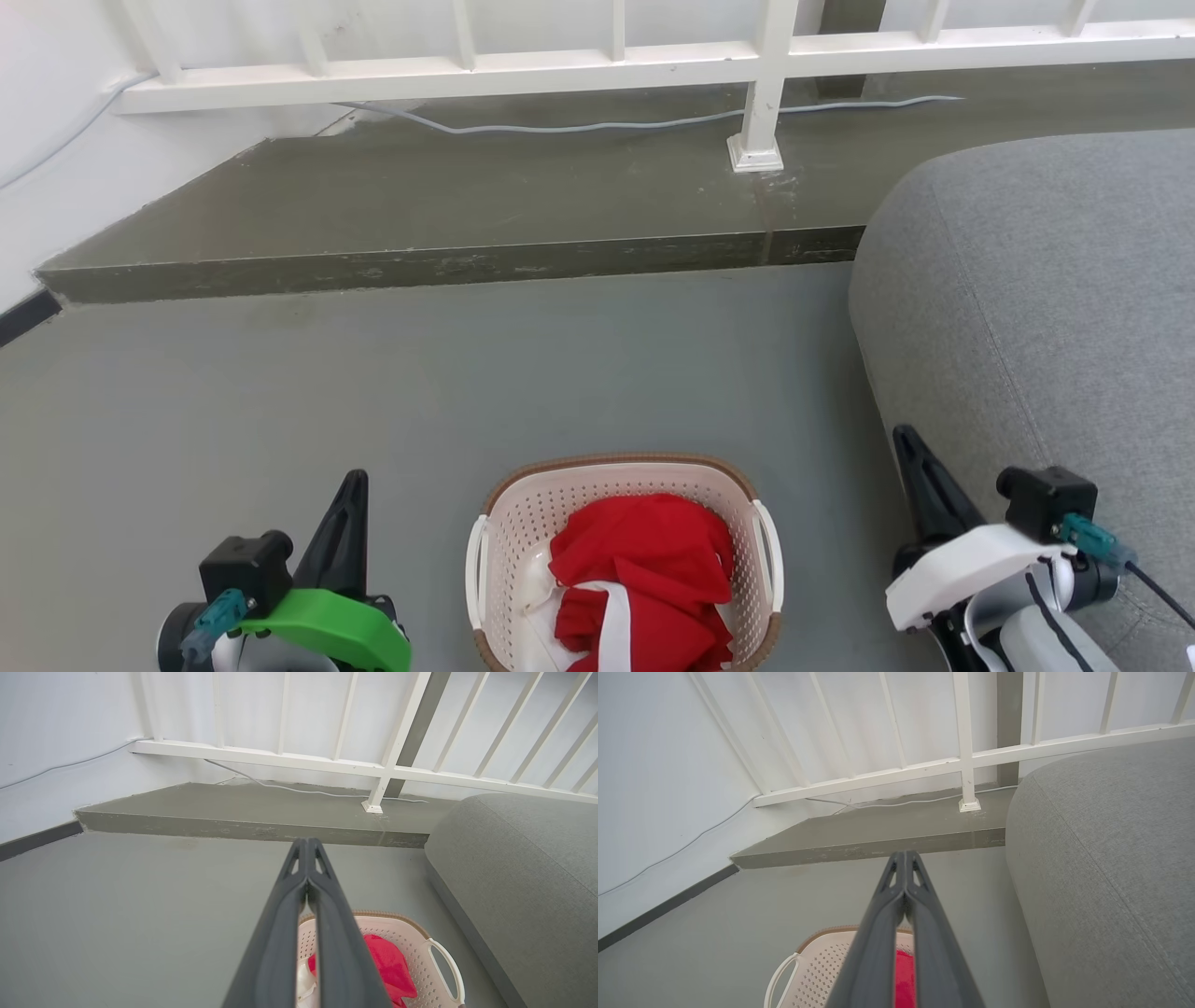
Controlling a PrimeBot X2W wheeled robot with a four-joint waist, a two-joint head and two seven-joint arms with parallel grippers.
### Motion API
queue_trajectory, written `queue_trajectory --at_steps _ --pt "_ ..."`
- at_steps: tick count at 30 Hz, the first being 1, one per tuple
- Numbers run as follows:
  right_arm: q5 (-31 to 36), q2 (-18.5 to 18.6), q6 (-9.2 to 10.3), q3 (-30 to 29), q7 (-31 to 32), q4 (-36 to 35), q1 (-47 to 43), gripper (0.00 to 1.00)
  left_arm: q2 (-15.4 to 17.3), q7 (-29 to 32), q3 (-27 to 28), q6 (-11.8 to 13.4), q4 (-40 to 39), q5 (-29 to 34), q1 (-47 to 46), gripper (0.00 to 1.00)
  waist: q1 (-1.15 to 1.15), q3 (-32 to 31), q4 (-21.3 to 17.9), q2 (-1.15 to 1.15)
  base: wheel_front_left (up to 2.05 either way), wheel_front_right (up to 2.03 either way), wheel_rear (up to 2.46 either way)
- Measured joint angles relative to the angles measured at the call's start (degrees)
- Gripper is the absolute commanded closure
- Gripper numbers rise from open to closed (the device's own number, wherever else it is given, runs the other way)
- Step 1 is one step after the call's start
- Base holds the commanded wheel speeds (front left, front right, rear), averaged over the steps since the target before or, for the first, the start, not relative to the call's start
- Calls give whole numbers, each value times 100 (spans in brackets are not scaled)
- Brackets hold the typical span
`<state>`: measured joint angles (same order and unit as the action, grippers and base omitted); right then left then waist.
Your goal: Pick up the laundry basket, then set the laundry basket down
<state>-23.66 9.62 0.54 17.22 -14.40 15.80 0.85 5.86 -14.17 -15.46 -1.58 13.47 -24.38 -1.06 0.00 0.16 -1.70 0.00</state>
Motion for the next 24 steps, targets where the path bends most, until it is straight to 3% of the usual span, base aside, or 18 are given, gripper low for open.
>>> queue_trajectory --at_steps 24 --pt "-1538 -182 -149 -488 404 21 -78 100 -103 412 379 -94 68 -1483 33 100 0 1 40 0 0 0 0"
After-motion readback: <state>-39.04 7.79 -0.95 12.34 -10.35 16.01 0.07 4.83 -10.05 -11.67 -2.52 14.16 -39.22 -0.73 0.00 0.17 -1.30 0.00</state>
